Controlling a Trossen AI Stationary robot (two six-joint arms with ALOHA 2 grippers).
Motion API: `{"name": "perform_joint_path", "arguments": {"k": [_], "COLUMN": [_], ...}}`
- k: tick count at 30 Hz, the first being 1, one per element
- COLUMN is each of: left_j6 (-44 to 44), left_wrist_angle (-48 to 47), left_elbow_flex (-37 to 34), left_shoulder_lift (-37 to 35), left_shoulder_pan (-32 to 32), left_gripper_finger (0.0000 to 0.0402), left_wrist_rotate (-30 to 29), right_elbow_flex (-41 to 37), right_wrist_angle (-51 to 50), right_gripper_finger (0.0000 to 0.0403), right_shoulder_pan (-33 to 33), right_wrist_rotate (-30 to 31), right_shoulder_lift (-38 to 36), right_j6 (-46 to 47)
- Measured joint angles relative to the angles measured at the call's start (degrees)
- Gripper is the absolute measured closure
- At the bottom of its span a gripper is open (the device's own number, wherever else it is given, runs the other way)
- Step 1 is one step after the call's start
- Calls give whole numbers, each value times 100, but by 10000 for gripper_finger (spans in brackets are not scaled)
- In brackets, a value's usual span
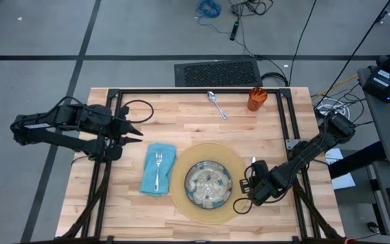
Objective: Set table place
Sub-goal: Put the silver spoon beside the silver knife
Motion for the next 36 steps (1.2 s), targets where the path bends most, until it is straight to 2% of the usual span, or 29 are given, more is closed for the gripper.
{"name": "perform_joint_path", "arguments": {"k": [3,6,8,11,14,17,22,26,31,36], "left_j6": [0,50,83,285,313,358,562,555,466,463], "left_wrist_angle": [44,63,212,803,1542,2272,2587,2579,2574,2559], "left_elbow_flex": [2,-14,-165,-567,-1072,-1453,-1543,-1498,-1497,-1497], "left_shoulder_lift": [75,208,301,485,703,1020,1549,1666,1571,1473], "left_shoulder_pan": [-2,-2,0,0,0,17,16,17,15,15], "left_gripper_finger": [318,318,318,318,318,318,318,318,318,318], "left_wrist_rotate": [-35,-418,-704,-800,-800,-800,-810,-958,-971,-971], "right_elbow_flex": [203,381,445,445,438,436,438,436,436,438], "right_wrist_angle": [12,90,127,124,271,739,1031,1381,2391,2696], "right_gripper_finger": [333,333,333,333,332,332,332,332,332,332], "right_shoulder_pan": [0,-3,-53,-315,-789,-1397,-2598,-3632,-4828,-5754], "right_wrist_rotate": [339,970,1389,1691,1746,1757,1942,1653,790,346], "right_shoulder_lift": [-3,-7,-13,-5,105,223,315,319,321,329], "right_j6": [-191,-547,-787,-1271,-2210,-3552,-5178,-6246,-7560,-8018]}}
